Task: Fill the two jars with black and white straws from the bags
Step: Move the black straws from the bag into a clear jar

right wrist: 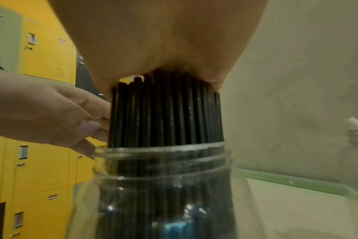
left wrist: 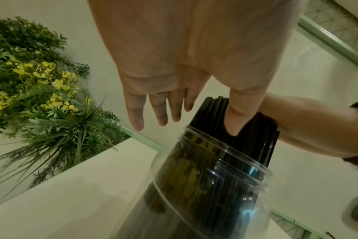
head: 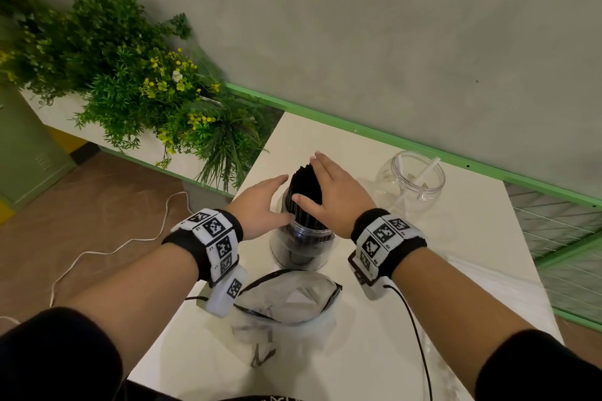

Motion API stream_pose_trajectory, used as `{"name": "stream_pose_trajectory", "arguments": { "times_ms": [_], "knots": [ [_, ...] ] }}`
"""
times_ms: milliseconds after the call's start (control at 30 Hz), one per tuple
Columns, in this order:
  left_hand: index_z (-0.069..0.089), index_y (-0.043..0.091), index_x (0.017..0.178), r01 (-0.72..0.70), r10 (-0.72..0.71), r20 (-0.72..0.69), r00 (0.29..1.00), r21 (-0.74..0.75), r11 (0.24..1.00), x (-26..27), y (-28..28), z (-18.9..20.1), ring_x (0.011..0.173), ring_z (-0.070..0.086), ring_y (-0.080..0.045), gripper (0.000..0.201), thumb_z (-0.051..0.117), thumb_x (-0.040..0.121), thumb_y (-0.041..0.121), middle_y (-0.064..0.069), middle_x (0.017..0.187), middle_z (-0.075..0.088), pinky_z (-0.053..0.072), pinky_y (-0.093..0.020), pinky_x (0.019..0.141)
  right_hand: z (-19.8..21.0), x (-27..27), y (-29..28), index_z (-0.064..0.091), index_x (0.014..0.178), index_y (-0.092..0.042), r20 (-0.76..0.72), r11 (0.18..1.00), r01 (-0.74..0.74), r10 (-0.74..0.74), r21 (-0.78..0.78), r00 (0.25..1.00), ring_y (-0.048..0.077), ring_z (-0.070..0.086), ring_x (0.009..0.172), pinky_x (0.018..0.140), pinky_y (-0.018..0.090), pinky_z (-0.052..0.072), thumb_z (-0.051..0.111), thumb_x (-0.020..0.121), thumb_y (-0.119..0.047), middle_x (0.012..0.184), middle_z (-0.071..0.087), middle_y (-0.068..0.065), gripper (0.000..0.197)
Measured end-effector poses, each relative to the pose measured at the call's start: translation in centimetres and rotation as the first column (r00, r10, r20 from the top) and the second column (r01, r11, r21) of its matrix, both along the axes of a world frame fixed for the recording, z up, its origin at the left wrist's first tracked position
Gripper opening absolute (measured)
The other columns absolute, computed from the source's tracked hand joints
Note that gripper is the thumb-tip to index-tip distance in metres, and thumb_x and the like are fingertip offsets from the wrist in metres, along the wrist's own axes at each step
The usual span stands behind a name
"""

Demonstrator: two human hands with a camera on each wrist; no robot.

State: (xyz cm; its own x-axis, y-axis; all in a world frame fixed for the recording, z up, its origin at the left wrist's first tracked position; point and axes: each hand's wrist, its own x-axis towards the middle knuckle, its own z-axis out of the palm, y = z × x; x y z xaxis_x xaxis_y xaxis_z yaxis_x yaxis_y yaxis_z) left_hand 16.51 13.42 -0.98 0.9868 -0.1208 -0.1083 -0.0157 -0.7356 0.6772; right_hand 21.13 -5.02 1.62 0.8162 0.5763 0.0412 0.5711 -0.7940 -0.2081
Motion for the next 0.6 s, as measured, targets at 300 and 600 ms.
{"name": "stream_pose_trajectory", "arguments": {
  "times_ms": [300, 600],
  "knots": [
    [0.002, 0.023, 0.153, 0.047, -0.073, -0.215, 0.974, -0.124, 0.991, 1.5, -0.4, 1.0, 0.141, 0.029, -0.016, 0.119, 0.081, 0.067, 0.046, 0.003, 0.157, 0.022, 0.030, -0.031, 0.111, -1.5, 0.1, -3.6, -0.001, 0.152, -0.028, -0.329, 0.865, 0.235, -0.087, 0.443, 0.940, 0.008, 0.002, 0.146, 0.116, 0.031, 0.009, 0.060, 0.063, -0.077, 0.160, -0.003, -0.009, 0.118],
    [0.030, 0.027, 0.130, 0.134, -0.233, -0.283, 0.930, -0.329, 0.935, 5.1, -2.1, 2.4, 0.118, 0.046, -0.006, 0.080, 0.079, 0.071, 0.002, 0.018, 0.116, 0.046, 0.036, -0.005, 0.089, -3.6, 2.8, -4.5, 0.011, 0.151, -0.021, -0.661, 0.830, 0.323, 0.071, 0.454, 0.747, 0.013, 0.030, 0.140, 0.117, 0.037, 0.026, 0.091, 0.054, -0.034, 0.152, 0.029, 0.000, 0.126]
  ]
}}
